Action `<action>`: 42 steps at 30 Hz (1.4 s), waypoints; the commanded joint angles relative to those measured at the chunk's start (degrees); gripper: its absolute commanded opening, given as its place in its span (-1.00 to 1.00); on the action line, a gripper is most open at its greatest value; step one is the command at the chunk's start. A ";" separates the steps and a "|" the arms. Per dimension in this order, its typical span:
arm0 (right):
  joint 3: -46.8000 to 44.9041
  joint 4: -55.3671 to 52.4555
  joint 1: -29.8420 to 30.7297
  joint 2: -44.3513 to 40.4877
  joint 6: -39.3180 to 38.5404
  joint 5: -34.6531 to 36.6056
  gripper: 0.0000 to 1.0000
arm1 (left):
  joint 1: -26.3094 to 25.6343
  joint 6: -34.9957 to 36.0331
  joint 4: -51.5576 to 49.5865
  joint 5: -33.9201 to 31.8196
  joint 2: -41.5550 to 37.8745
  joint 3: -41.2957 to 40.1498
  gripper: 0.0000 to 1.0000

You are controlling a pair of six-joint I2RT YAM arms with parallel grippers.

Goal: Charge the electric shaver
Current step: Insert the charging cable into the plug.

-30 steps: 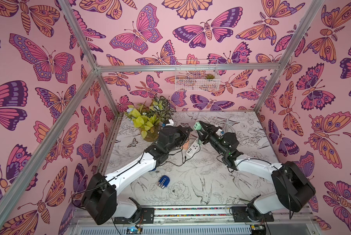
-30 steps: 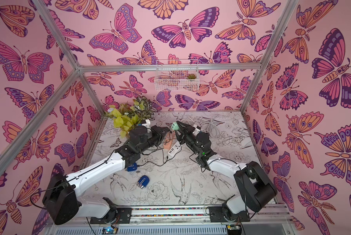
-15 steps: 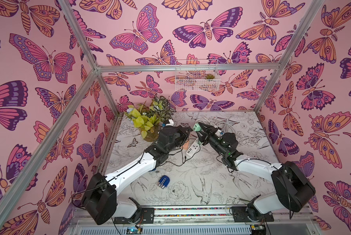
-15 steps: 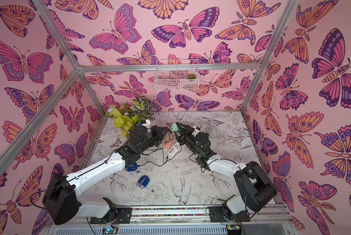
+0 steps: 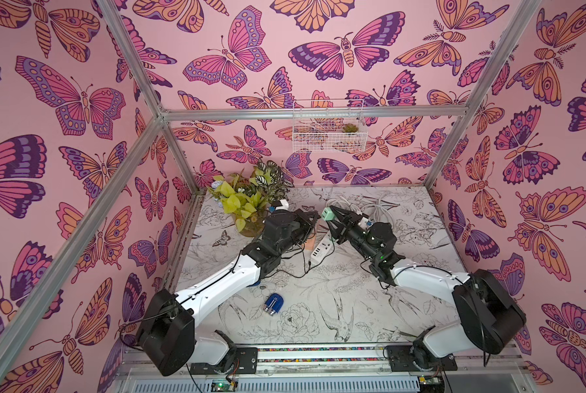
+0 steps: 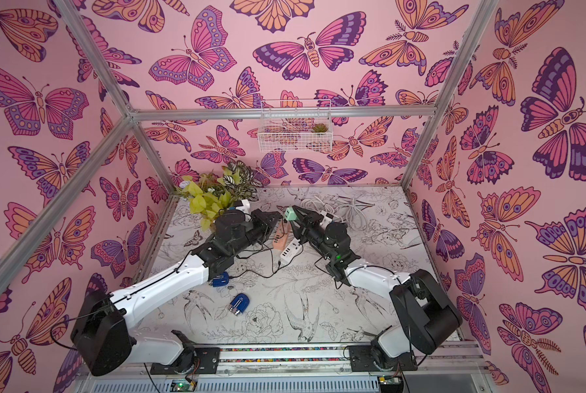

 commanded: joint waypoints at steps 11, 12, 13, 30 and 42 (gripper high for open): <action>4.36 5.19 1.12 1.85 -1.10 -1.74 -1.00 | 0.42 -1.90 -0.68 1.98 1.25 -0.33 -1.00; 4.49 5.13 1.06 1.76 -1.29 -2.05 -1.00 | 0.44 -1.88 -1.27 1.98 1.26 -0.13 -1.00; 4.58 5.15 1.18 1.67 -1.44 -2.12 -1.00 | 0.46 -2.01 -1.89 2.19 1.33 0.10 -1.00; 6.05 10.16 0.98 3.78 -4.14 -6.41 -1.00 | 2.49 -6.36 -5.32 10.74 3.77 1.87 -1.00; 6.34 8.03 -0.09 2.73 -6.00 -9.59 -1.00 | 2.68 -6.29 -7.13 12.53 3.70 2.18 -1.00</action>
